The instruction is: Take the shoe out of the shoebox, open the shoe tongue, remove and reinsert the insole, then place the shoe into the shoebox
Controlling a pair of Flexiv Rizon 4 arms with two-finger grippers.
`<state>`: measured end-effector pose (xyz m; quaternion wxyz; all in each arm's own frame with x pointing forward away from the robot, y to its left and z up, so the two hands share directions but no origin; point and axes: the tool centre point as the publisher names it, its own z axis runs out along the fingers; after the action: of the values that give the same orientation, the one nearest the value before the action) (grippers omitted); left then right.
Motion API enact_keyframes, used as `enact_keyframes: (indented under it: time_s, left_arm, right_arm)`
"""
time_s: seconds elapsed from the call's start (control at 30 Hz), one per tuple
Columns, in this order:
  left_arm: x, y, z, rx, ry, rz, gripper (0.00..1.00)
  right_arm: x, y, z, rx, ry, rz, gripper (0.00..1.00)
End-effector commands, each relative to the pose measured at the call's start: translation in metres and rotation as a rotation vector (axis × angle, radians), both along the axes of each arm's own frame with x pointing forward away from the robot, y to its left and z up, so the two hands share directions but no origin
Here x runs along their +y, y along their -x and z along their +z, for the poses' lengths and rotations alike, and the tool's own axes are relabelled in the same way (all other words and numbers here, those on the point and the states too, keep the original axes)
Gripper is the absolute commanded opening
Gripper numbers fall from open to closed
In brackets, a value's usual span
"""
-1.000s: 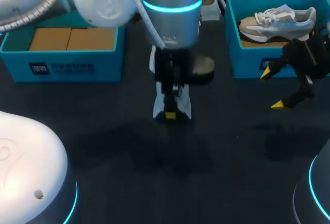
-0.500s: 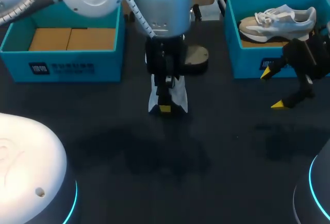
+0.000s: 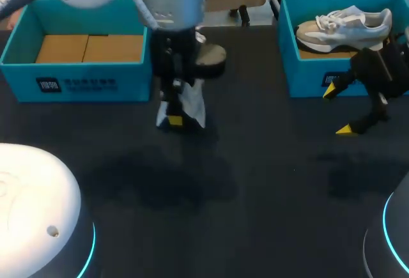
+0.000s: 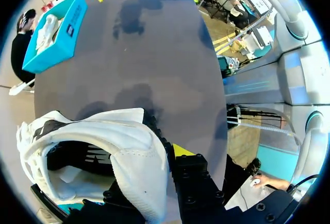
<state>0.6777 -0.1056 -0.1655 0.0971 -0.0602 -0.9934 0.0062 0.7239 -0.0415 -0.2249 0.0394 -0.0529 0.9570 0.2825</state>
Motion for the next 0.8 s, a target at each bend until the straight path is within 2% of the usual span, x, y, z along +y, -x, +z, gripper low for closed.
enact_keyframes:
  time_s: [0.03,0.27,0.8]
  left_arm:
    - [0.047,-0.013,0.004,0.002,0.068,0.009,0.0]
    - [0.097,-0.039,0.004,-0.007,0.071,0.012,0.0]
    - [0.223,-0.106,0.008,0.051,0.2,0.099,0.0]
  right_arm:
    - [0.001,0.0,0.0,0.001,0.003,-0.001,1.0]
    - [0.001,0.0,0.0,0.001,0.003,-0.001,1.0]
    - [0.001,0.0,0.0,0.001,0.003,-0.001,1.0]
